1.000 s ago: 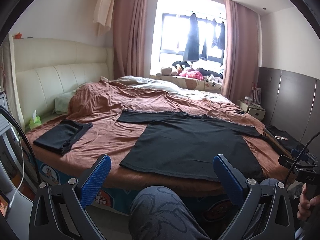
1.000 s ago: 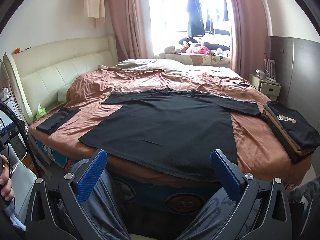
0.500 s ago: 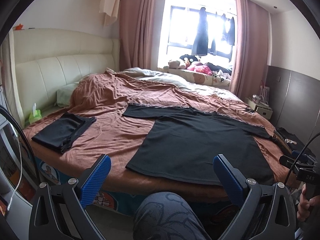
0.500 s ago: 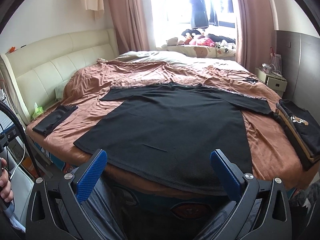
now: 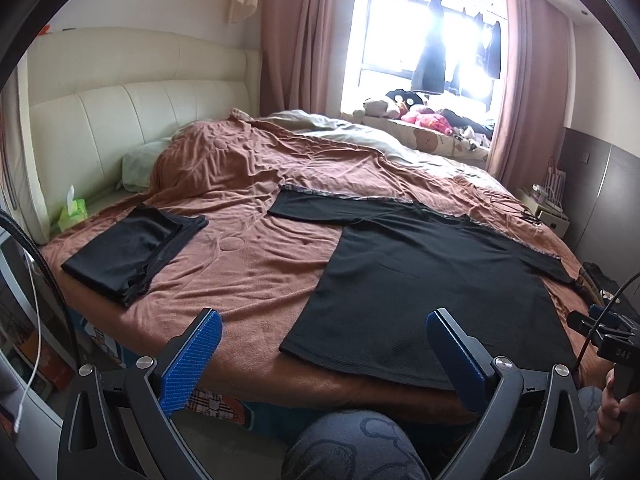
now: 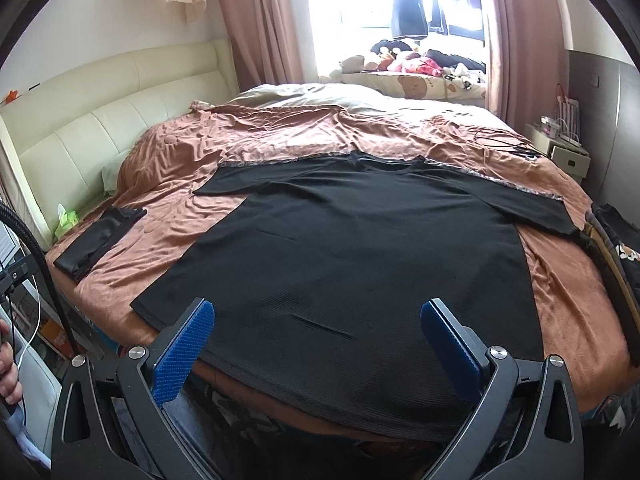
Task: Fold small clothes
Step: 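Lower both grippers toward the flat black t-shirt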
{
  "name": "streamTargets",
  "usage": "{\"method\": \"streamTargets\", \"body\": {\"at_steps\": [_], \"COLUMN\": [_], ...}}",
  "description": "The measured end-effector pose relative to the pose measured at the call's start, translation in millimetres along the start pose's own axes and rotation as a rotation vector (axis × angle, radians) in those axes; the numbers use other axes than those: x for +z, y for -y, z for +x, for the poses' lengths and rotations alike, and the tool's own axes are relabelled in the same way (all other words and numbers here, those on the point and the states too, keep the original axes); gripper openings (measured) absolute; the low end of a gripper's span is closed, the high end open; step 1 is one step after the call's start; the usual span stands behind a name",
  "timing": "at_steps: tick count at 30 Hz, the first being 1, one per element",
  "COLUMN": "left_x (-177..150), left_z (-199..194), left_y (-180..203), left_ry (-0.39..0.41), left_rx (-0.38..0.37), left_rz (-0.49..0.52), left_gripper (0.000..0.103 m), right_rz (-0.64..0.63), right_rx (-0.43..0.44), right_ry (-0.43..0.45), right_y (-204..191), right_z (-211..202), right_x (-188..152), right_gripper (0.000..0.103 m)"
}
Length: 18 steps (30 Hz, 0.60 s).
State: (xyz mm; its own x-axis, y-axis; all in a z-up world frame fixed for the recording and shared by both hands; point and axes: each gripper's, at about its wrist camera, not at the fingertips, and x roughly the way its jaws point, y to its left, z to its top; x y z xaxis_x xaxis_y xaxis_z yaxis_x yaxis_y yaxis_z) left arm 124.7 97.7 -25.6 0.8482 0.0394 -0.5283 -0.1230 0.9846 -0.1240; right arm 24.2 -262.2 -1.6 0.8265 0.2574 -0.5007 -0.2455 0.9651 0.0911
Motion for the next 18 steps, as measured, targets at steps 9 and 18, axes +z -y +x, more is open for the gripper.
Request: {"method": "streamTargets", "body": {"at_steps": [9,18], "left_x": [22,38], "left_z": [47,91], "left_y": [-20,-39], "left_ry": [-0.038,-0.068], "left_rx": [0.035,0.075], "left_rz": [-0.031,-0.078], "left_gripper": [0.103,0.103], "right_rz": [-0.009,-0.023], "right_rx": [0.01,0.008], "right_ry": [-0.035,-0.06], "right_y": [4,4], "right_z": [42,86], "right_x": [23,49], "right_gripper": [0.103,0.103]}}
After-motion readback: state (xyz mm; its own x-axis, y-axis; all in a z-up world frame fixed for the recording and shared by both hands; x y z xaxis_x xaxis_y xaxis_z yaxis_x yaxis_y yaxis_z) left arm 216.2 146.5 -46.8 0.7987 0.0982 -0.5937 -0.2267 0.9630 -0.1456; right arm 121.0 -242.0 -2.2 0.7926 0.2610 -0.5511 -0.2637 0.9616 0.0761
